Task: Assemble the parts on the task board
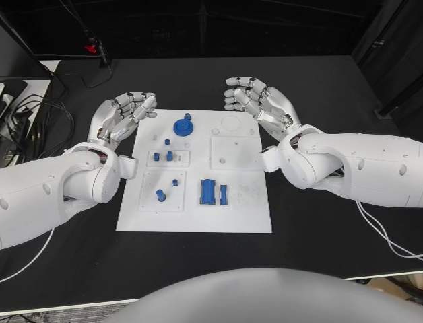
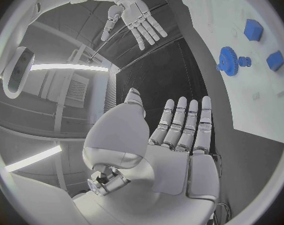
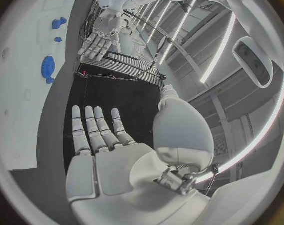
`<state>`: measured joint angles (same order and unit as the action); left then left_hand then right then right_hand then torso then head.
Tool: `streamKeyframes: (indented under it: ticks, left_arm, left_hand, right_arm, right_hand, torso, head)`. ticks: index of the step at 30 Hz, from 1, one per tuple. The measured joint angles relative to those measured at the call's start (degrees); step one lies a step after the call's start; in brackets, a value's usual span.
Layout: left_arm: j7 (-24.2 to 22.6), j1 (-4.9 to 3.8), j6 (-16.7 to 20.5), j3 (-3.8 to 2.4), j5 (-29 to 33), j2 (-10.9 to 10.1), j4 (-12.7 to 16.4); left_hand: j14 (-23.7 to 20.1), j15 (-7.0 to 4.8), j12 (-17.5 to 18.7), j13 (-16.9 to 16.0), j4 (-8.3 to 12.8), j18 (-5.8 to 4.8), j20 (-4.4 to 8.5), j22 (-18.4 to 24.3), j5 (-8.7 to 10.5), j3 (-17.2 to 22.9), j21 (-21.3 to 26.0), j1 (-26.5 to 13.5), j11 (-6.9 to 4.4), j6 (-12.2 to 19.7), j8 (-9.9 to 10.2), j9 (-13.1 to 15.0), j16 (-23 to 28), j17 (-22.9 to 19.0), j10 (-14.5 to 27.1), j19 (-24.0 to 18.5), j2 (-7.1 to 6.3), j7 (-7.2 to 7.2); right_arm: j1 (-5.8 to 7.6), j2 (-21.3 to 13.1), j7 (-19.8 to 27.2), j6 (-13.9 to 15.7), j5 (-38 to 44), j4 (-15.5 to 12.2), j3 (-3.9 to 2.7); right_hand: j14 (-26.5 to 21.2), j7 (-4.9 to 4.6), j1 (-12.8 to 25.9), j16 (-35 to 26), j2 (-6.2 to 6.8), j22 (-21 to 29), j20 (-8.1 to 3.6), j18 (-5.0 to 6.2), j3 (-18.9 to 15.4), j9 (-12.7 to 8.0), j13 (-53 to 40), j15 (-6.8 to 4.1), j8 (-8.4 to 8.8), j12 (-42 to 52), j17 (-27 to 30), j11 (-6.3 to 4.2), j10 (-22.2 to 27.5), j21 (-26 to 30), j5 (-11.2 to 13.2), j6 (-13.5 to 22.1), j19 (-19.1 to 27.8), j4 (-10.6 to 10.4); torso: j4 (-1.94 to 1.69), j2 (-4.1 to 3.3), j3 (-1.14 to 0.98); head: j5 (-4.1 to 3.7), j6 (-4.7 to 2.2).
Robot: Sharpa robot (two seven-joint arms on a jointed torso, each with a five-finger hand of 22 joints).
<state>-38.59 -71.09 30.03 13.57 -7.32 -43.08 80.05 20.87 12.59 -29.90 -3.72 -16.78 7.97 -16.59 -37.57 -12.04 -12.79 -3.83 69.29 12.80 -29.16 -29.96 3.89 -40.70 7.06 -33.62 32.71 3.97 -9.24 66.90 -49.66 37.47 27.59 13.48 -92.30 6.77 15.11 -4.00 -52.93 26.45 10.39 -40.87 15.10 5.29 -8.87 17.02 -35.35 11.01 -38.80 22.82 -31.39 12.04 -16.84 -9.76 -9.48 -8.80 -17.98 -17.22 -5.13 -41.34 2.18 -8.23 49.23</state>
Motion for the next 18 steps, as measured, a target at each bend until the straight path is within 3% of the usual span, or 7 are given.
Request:
streamKeyframes:
  ticks: [1,2,5,6,9,14,18]
  left_arm:
    - [0.0,0.06,0.0,0.0,0.2,0.0,0.0]
    - [0.0,0.13,0.0,0.01,0.2,0.0,0.0]
    - [0.3,0.59,0.1,-0.56,0.2,-0.1,0.2]
    - [0.4,0.91,0.2,-1.1,0.2,-0.2,0.4]
    - [0.9,2.62,1.1,-3.46,0.6,-0.4,1.9]
    - [2.8,7.13,4.1,-9.04,2.1,-1.0,5.9]
    - [5.0,9.9,7.5,-12.15,3.7,-1.4,8.5]
  left_hand:
    - [-0.2,0.13,-0.1,0.0,0.1,0.0,0.14,0.2,0.0,0.1,0.0,-0.1,0.05,0.3,-0.1,0.0,0.0,-0.1,0.2,-0.1,-0.1,0.04]
    - [-0.9,-0.15,0.4,0.2,0.5,0.0,0.46,1.1,0.35,0.5,0.3,-1.9,-0.22,1.2,0.4,-0.2,0.7,-0.3,1.3,-1.1,-0.5,0.09]
    - [-3.3,-1.73,4.1,1.6,2.3,-0.94,2.44,5.6,1.87,2.3,1.8,-10.3,-1.76,4.7,4.1,-1.7,5.6,-1.1,5.2,-5.0,-1.89,0.33]
    - [-3.8,-2.17,4.9,1.9,2.7,-0.94,2.92,6.6,2.18,2.6,2.0,-12.2,-2.08,5.5,4.9,-1.9,6.7,-1.3,6.1,-5.9,-2.13,0.36]
    - [-5.7,-3.43,7.8,2.6,4.3,-1.81,4.52,10.2,3.34,3.9,2.7,-18.8,-3.39,8.2,7.8,-2.7,10.7,-2.7,9.4,-9.0,-2.8,0.65]
    - [-8.6,-5.24,12.1,3.3,6.7,-2.36,6.87,15.5,4.99,5.7,3.1,-28.6,-5.23,12.3,12.1,-3.4,16.5,-5.2,14.1,-13.6,-3.44,2.21]
    - [-10.5,-6.44,14.9,3.5,8.2,-4.64,8.48,18.9,6.1,6.8,3.4,-34.8,-6.39,14.8,14.9,-3.6,20.3,-6.1,17.1,-16.4,-3.65,3.34]
  right_arm:
    - [-0.01,0.1,0.1,-0.1,-0.2,0.1,0.02]
    - [-0.04,0.1,0.1,-0.1,-0.3,0.1,0.03]
    - [-0.33,0.1,-0.1,0.0,-0.3,0.1,-0.22]
    - [-0.48,0.2,-0.2,0.1,-0.3,0.2,-0.35]
    - [-1.38,0.9,-0.7,0.9,-1.0,0.5,-1.41]
    - [-3.86,2.7,-2.1,4.0,-3.5,1.3,-3.94]
    - [-5.68,4.1,-3.9,7.9,-6.6,1.9,-5.62]
  right_hand:
    - [-0.7,0.45,0.6,-1.0,0.01,2.2,-0.42,-0.6,0.3,-0.7,1.3,-0.3,1.04,-0.9,1.2,-0.55,0.8,0.9,0.4,0.3,1.1,0.6]
    - [-3.4,2.62,10.4,-5.6,-1.4,9.5,-3.31,-3.59,1.9,-3.7,7.8,-2.38,8.01,-4.9,7.0,-2.76,3.8,2.4,2.0,2.0,4.1,3.6]
    - [-8.2,3.91,28.1,-14.1,-5.07,22.3,-8.37,-4.92,6.8,-9.1,19.0,-5.94,20.62,-12.2,17.0,-6.61,9.1,7.6,7.3,6.8,9.5,9.3]
    - [-9.4,3.97,32.1,-16.1,-8.16,25.3,-9.59,-4.92,8.1,-10.4,21.6,-8.83,23.54,-13.9,19.3,-8.77,10.5,8.8,8.6,7.9,10.8,10.5]
    - [-14.4,4.01,39.8,-20.0,-10.22,31.1,-14.46,-4.92,8.8,-14.9,26.7,-10.87,29.24,-17.2,23.8,-11.83,15.4,9.6,9.3,8.5,14.3,15.0]
    - [-14.9,4.01,47.6,-26.2,-10.39,39.4,-15.1,-4.91,8.9,-16.9,34.4,-11.02,37.32,-22.6,31.0,-12.04,16.5,9.6,9.3,8.5,17.7,17.0]
    - [-14.9,4.01,52.4,-26.2,-10.49,40.8,-15.1,-4.9,8.9,-17.0,35.2,-11.01,38.59,-22.6,31.3,-12.04,16.5,9.6,9.3,8.5,17.7,17.0]
  torso:
    - [-0.02,0.01,0.01]
    - [-0.03,0.01,0.01]
    - [-0.02,0.07,0.0]
    - [0.0,0.13,-0.01]
    - [0.2,0.49,-0.09]
    - [0.99,1.98,-0.41]
    - [1.92,3.86,-0.83]
  head:
    - [-0.04,-0.18]
    - [-0.04,-0.2]
    - [0.03,-0.18]
    - [0.12,-0.32]
    - [0.62,-1.15]
    - [2.19,-3.89]
    - [3.95,-7.11]
